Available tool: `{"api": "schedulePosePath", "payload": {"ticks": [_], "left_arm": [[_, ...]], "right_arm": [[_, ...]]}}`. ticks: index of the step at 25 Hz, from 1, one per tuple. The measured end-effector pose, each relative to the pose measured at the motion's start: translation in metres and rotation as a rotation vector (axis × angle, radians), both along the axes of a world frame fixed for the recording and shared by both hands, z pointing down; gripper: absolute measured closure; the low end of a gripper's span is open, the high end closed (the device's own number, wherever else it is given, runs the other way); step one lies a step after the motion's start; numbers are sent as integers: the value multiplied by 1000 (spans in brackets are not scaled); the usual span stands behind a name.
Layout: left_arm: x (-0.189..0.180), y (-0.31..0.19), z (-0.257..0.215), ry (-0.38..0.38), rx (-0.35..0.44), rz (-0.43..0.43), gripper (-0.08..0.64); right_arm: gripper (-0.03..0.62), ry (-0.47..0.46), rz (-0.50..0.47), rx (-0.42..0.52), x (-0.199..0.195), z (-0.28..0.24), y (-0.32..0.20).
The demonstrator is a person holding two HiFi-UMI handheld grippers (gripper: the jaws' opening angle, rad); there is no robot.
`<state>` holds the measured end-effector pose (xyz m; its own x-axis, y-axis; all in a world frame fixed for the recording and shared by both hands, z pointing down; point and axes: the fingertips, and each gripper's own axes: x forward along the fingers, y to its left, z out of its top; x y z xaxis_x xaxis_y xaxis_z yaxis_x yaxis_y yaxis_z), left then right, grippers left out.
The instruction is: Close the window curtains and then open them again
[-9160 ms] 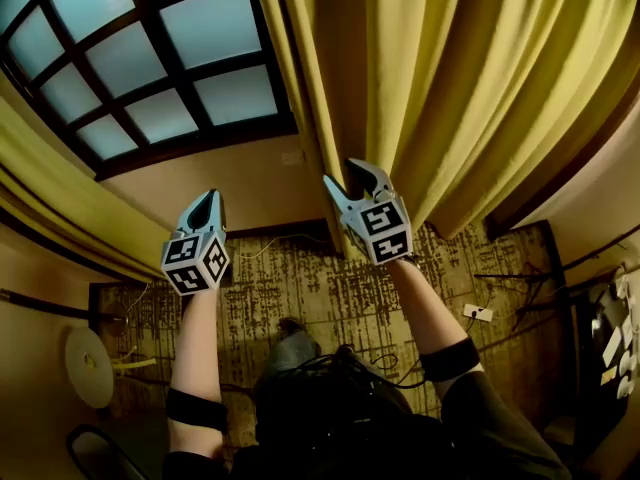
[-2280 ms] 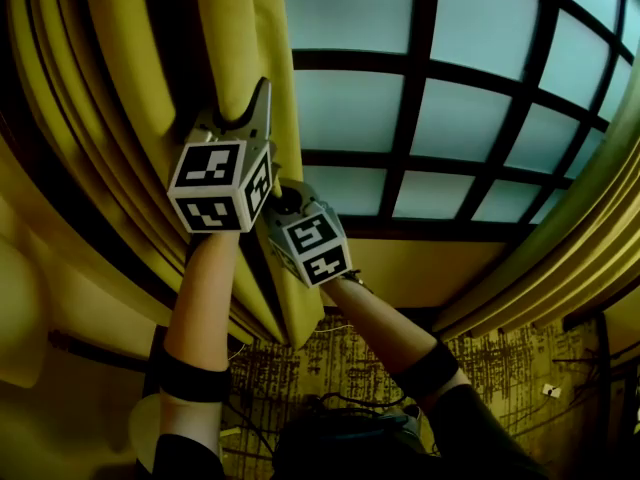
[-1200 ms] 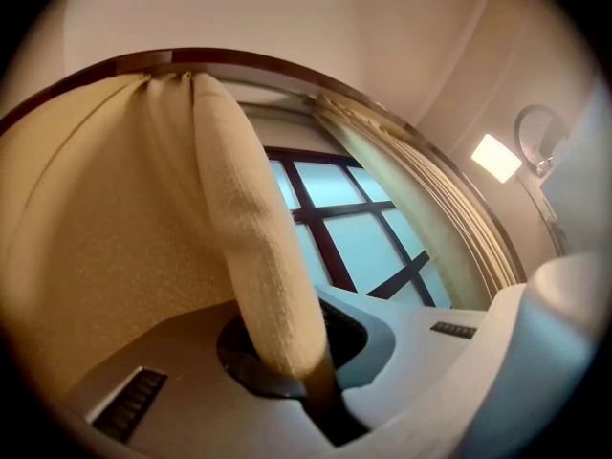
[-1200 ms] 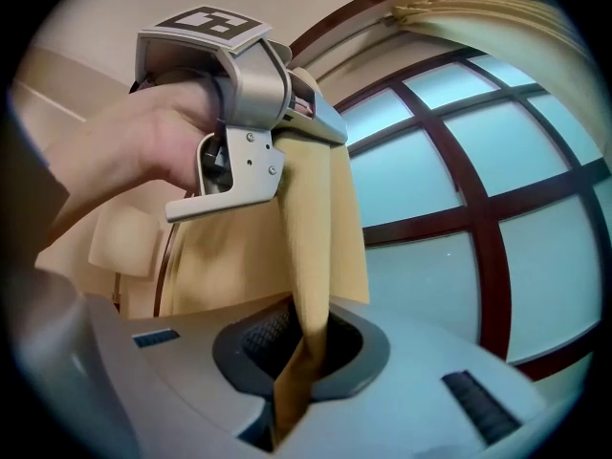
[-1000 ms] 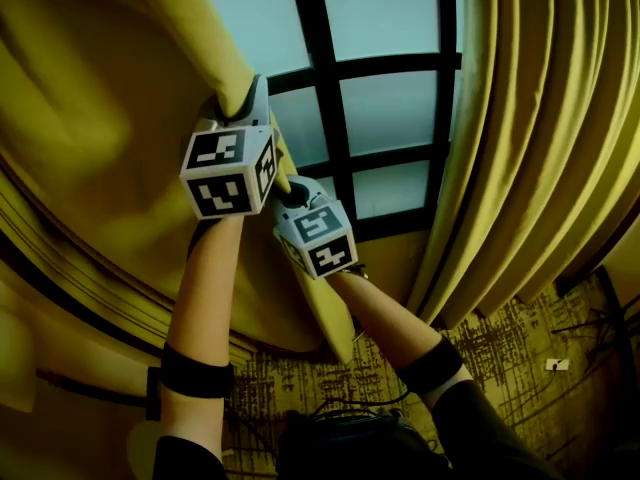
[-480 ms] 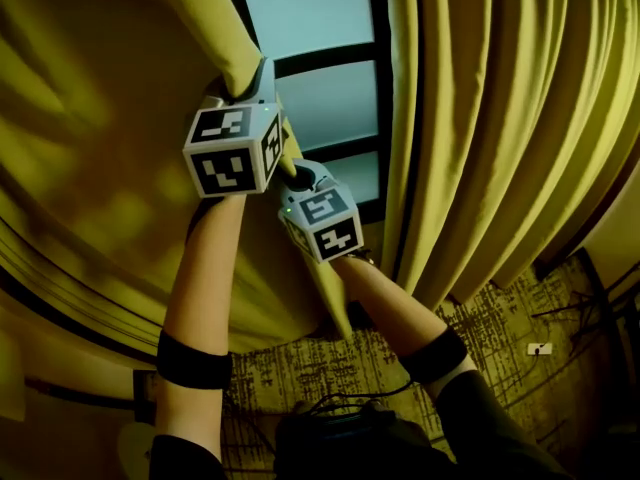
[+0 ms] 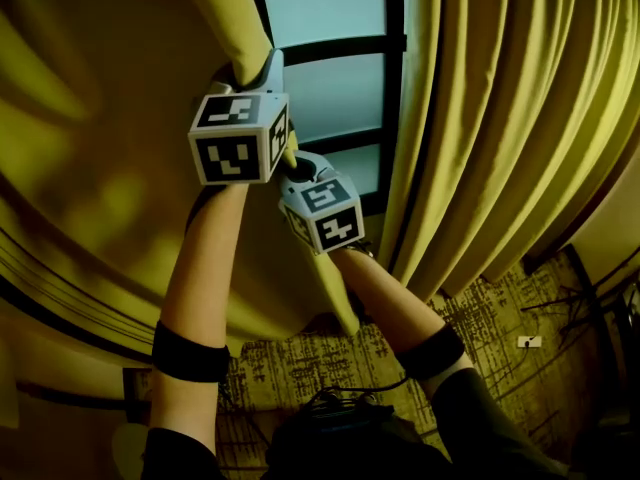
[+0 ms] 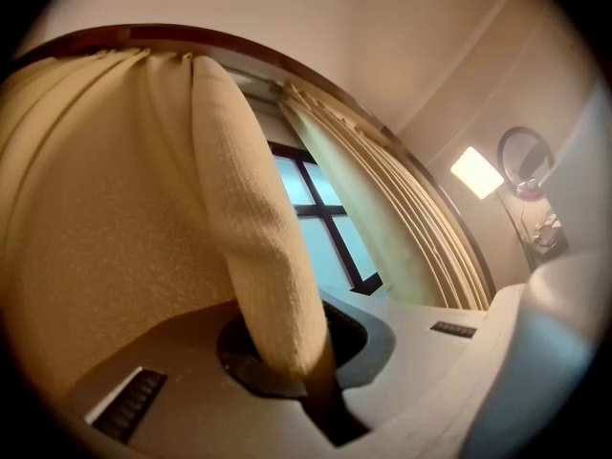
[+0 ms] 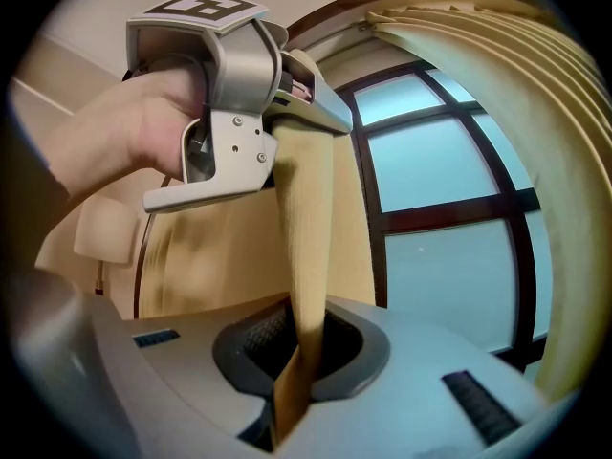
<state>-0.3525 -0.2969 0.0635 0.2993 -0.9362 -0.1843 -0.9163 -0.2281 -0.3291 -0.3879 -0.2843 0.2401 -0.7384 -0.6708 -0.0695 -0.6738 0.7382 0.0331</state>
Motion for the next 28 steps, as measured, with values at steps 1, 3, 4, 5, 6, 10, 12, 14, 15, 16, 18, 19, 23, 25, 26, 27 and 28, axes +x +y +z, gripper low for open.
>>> {"api": "schedulePosePath", "payload": {"ticks": [1, 3, 4, 5, 6, 10, 12, 14, 15, 16, 18, 19, 23, 25, 26, 27, 28], "left_arm": [[-4, 1, 0, 2, 3, 1, 560], [-10, 3, 2, 2, 6, 8, 560], [-12, 3, 3, 2, 8, 15, 560], [-14, 3, 3, 3, 13, 20, 560], [-16, 3, 3, 5, 19, 24, 560], [-22, 2, 4, 11, 41, 25, 560], [-21, 1, 4, 14, 44, 23, 560], [-20, 0, 4, 22, 49, 12, 560], [-18, -1, 3, 27, 54, 6, 559], [-16, -2, 3, 31, 58, 1, 558], [-8, -6, 2, 28, 66, -7, 558], [-3, -7, 1, 26, 68, -17, 558], [19, -5, -5, 32, 78, -73, 558], [28, -8, -6, 44, 79, -110, 558], [34, -12, -6, 45, 79, -121, 558], [42, -16, -6, 44, 77, -127, 559], [52, -20, -6, 42, 77, -131, 558]], "right_arm": [[572, 0, 2, 1, -4, 1, 0], [572, 4, 5, 3, -12, 1, 2], [572, 7, 8, 4, -15, 2, 2], [572, 9, 11, 6, -17, 2, 2], [572, 9, 12, 7, -19, 2, 1], [572, 21, 11, 10, -26, 3, 0], [572, 28, 7, 6, -27, 4, -1], [572, 32, 1, 2, -24, 4, -2], [572, 32, -3, 3, -22, 3, -2], [572, 33, -8, 4, -19, 3, -3], [572, 31, -21, 9, -10, 2, -6], [572, 30, -30, 12, -5, 1, -6], [572, 28, -67, 20, 24, -5, -2], [572, 23, -79, 23, 39, -5, -7], [572, 19, -83, 22, 47, -4, -11], [572, 15, -85, 21, 57, -4, -15], [572, 9, -86, 19, 67, -5, -19]]}}
